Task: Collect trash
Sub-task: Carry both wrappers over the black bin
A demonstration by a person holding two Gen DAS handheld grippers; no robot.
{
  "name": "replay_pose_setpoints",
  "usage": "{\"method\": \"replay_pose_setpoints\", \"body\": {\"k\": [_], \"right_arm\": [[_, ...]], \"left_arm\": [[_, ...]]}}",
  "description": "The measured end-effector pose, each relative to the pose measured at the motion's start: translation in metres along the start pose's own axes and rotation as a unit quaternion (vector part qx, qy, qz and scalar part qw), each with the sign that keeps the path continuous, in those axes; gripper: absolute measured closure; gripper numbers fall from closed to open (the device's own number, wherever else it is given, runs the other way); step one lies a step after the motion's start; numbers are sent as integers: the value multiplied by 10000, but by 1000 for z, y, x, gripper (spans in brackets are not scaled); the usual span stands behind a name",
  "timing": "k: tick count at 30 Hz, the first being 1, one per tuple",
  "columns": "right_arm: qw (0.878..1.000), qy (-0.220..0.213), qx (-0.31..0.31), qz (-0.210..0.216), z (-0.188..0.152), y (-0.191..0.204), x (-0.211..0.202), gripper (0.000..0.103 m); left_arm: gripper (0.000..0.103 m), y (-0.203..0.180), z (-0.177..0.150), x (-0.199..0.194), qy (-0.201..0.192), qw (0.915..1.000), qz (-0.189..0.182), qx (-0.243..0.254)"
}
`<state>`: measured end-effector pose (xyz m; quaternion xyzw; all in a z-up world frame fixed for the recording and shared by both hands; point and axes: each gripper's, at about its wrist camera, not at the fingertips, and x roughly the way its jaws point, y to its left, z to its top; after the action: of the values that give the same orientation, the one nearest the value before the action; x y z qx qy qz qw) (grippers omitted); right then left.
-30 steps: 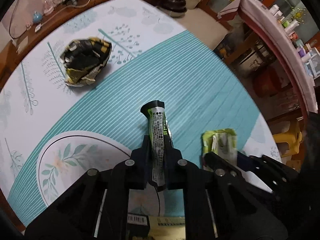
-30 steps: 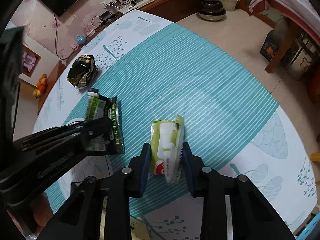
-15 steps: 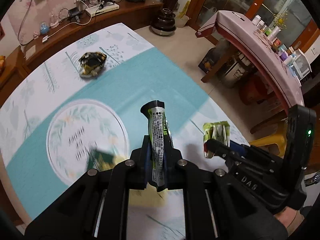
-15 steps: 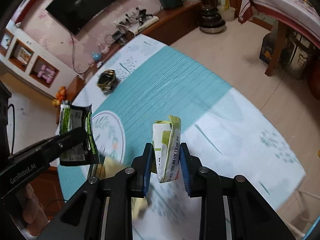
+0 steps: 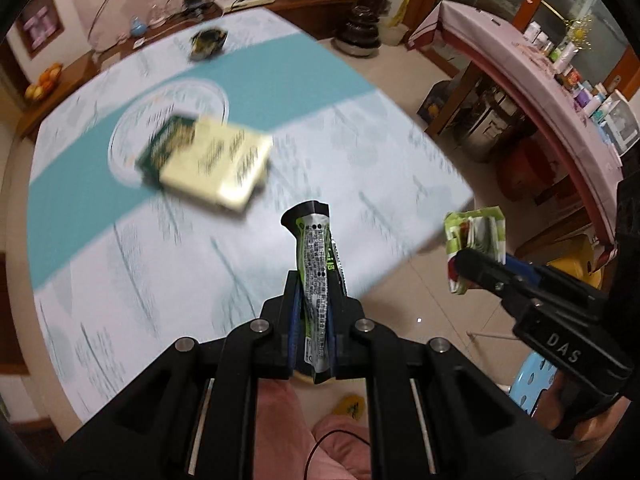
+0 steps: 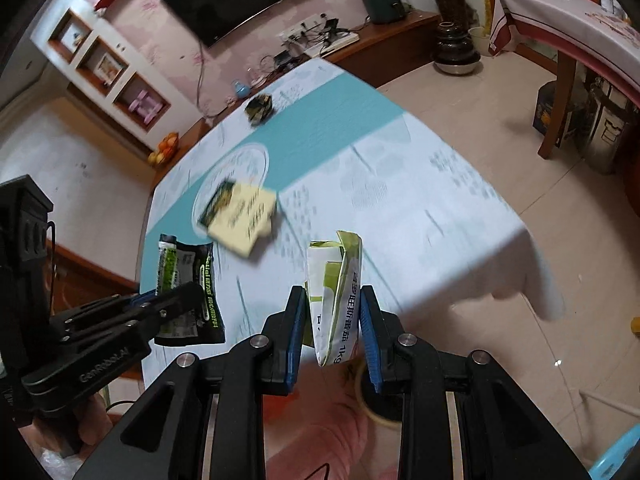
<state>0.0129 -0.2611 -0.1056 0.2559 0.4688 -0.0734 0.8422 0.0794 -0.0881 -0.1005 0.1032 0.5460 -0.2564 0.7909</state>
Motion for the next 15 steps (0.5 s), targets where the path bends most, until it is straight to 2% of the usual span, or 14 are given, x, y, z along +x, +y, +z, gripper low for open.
{"method": "replay_pose_setpoints", "body": {"k": [7, 15], "right_arm": [[9994, 334, 38, 107, -62, -26, -9, 77], [9970, 697, 321, -2, -102, -54, 25, 77]], "left_arm": [[95, -28, -72, 7, 261, 9994, 198, -92], [95, -45, -105, 45, 544, 9980, 275, 162]]}}
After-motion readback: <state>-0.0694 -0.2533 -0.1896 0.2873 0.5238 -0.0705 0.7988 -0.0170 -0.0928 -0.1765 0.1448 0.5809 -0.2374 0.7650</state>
